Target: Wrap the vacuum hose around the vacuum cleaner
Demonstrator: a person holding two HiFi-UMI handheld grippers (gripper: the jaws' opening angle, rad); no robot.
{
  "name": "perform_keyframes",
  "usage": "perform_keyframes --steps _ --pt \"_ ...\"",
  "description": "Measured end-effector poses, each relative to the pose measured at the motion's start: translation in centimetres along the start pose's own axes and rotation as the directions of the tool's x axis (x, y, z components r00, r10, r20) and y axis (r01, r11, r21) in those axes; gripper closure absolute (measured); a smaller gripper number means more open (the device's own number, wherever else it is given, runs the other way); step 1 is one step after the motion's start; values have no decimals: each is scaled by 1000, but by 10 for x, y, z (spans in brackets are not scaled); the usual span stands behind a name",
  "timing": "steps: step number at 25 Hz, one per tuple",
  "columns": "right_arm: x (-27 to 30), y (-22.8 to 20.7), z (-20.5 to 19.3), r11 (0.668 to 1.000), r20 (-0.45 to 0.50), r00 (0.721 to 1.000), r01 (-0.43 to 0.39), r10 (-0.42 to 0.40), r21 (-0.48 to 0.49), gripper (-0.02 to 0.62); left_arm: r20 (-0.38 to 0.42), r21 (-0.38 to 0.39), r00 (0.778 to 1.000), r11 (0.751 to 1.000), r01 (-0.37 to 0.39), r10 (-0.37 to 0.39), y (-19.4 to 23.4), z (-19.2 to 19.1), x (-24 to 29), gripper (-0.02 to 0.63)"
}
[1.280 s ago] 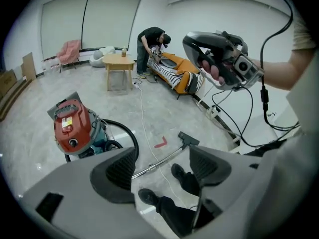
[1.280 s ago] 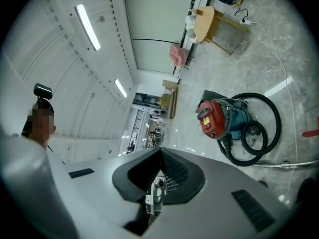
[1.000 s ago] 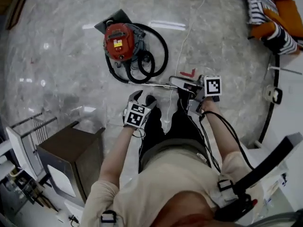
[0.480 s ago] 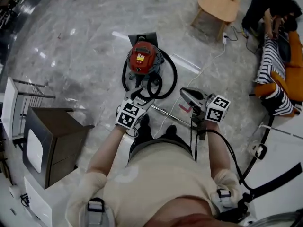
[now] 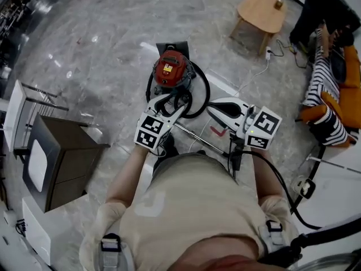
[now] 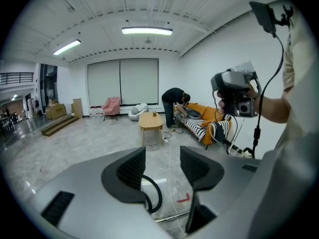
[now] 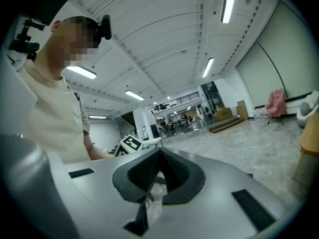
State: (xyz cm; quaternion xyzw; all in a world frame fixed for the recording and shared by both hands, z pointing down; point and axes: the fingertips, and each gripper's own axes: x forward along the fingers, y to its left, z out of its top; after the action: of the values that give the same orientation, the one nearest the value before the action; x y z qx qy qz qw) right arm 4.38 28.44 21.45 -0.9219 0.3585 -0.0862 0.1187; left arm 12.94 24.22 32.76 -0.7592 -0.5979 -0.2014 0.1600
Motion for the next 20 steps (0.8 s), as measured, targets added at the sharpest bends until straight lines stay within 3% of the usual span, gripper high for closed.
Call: perform_keyframes --steps 4,6,7,14,20 --pt "9 42 -13 992 16 993 -115 115 45 591 54 -134 993 985 109 -103 -31 22 -6 422" --pt "18 50 -29 990 3 992 -126 126 58 591 71 -143 989 980 138 -129 -39 32 -12 518" --pt "22 51 -38 989 1 992 -124 124 77 591 68 -127 988 981 144 -136 -42 34 -16 598" --pt "30 58 -82 926 70 988 -151 135 346 591 -65 35 985 986 161 -158 -61 8 -38 598" --pt "64 58 -93 911 46 996 -83 70 403 591 -68 111 974 969 222 -216 -43 -9 -54 599"
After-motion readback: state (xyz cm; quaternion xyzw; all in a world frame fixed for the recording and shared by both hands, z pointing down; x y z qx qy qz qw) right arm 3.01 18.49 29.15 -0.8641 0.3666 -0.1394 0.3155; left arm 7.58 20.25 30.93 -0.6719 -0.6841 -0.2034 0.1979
